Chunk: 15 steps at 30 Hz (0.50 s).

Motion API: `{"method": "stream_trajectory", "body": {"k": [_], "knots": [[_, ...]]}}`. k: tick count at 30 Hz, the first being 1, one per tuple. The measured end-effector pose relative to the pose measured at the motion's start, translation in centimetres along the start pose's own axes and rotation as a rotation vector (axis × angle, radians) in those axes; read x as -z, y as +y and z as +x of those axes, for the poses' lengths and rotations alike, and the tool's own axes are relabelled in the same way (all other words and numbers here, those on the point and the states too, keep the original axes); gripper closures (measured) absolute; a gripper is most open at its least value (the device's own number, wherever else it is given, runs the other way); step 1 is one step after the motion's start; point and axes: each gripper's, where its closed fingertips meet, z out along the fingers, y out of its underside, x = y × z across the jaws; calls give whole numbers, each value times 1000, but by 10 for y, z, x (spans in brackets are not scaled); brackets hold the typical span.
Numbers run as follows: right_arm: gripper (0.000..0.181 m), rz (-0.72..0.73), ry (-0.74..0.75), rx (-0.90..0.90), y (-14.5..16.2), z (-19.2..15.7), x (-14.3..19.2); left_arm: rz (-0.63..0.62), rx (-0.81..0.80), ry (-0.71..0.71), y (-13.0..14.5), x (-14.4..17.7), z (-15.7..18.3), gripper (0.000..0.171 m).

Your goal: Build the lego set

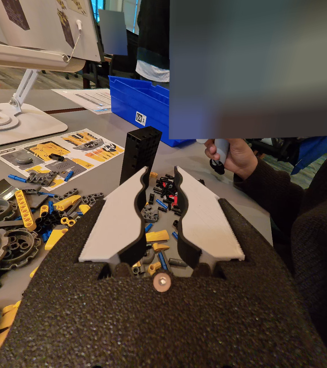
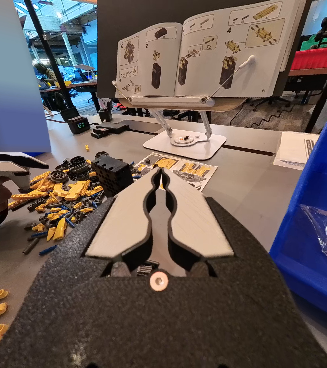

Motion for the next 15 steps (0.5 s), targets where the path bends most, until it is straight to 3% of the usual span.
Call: {"method": "stream_trajectory", "body": {"k": [10, 15], "knots": [[181, -7, 2, 4, 2, 0, -1, -23, 6, 39, 4, -2, 6, 150], [181, -9, 4, 10, 2, 0, -1, -23, -33, 28, 3, -2, 8, 171]]}}
